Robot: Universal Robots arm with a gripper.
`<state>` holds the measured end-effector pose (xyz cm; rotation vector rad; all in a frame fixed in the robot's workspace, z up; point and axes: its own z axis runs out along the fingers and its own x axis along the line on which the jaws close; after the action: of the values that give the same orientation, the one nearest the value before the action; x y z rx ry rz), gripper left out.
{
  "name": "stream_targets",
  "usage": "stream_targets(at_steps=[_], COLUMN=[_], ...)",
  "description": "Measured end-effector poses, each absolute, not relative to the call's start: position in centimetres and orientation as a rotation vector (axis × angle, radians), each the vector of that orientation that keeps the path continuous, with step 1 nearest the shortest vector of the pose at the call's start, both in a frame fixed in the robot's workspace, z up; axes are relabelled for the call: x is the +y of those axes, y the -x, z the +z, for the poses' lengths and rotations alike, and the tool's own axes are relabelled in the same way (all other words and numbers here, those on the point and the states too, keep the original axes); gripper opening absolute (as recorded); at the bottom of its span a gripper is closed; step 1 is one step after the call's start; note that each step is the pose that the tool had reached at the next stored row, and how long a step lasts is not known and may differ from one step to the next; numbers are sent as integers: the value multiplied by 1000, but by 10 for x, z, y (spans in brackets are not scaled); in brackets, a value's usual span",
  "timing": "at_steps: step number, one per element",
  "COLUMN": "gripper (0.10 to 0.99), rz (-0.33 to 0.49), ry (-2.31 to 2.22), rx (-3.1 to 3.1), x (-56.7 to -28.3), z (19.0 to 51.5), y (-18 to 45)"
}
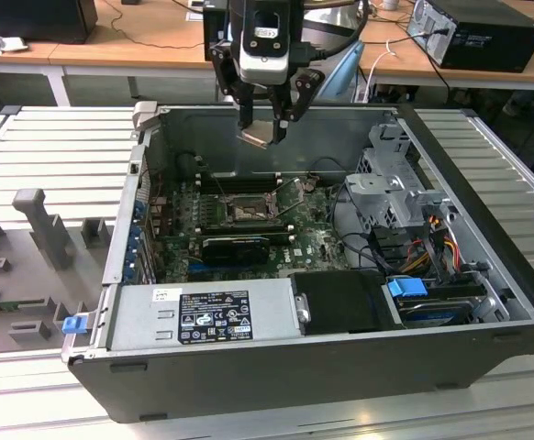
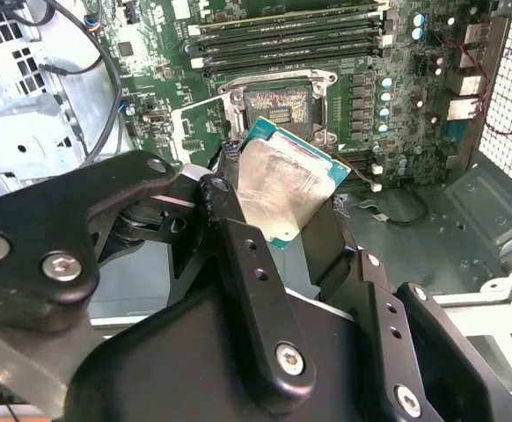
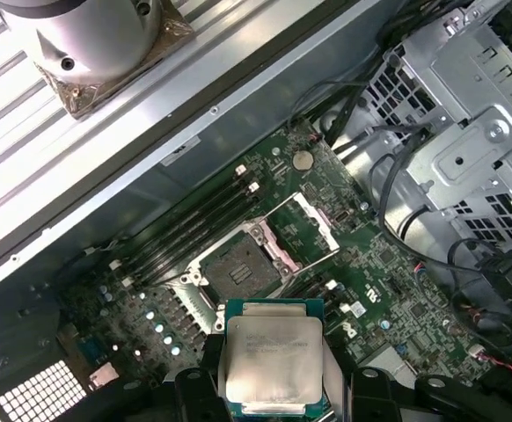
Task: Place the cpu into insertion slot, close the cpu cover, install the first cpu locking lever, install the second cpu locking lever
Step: 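Place the cpu into insertion slot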
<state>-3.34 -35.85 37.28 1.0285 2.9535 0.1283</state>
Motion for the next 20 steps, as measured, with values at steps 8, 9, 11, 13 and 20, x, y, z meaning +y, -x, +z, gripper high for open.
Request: stream_targets(at_steps=[8,9,11,13,20], gripper=[529,529,529,529,529], rz=[127,127,126,126,124], ry=[-1142,-1160,-1189,-1210,-1269], rx=[2908,2900,2887,2878,2850], x=[-359,-359,-359,-359,-359], z=[373,373,373,373,372], y=[33,33,33,33,33])
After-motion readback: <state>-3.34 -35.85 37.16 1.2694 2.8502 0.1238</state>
